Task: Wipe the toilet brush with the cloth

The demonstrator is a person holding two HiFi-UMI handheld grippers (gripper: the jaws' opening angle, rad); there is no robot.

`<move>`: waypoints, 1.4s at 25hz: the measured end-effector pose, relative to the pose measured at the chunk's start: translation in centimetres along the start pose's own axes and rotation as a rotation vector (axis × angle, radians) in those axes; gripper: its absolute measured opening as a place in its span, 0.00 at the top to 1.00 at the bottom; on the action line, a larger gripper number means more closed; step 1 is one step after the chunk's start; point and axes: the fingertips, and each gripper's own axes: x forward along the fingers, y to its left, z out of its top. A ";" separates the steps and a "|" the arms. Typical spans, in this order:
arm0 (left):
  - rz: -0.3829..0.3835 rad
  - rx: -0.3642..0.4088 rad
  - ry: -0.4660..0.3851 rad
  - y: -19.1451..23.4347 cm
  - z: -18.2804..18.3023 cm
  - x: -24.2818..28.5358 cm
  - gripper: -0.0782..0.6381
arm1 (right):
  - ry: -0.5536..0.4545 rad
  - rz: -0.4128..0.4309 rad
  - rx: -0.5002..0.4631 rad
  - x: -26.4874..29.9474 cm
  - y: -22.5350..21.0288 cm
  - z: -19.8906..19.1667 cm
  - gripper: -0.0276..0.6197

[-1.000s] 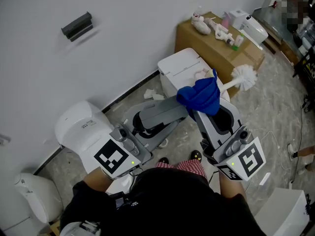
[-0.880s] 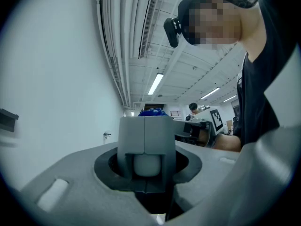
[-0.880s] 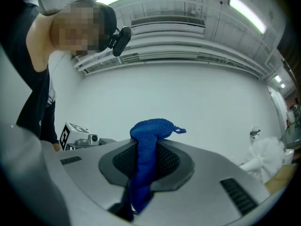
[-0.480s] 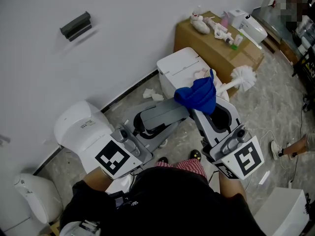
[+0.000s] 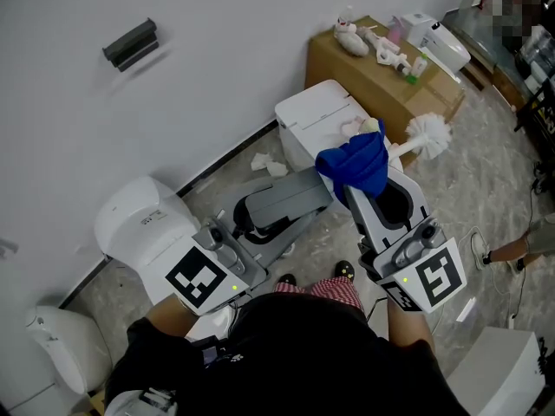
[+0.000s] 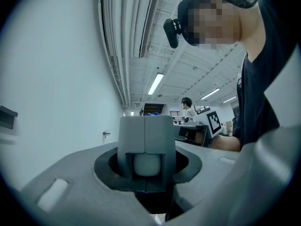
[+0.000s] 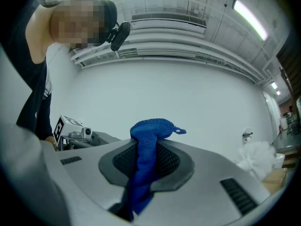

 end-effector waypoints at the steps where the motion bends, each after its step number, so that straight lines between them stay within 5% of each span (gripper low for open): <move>1: -0.001 0.000 -0.001 0.0 0.0 0.0 0.66 | 0.001 -0.005 0.000 0.0 -0.1 0.0 0.85; 35: -0.003 0.015 0.017 0.0 -0.2 -0.1 0.66 | 0.010 -0.141 -0.002 -1.7 -4.8 -0.9 0.85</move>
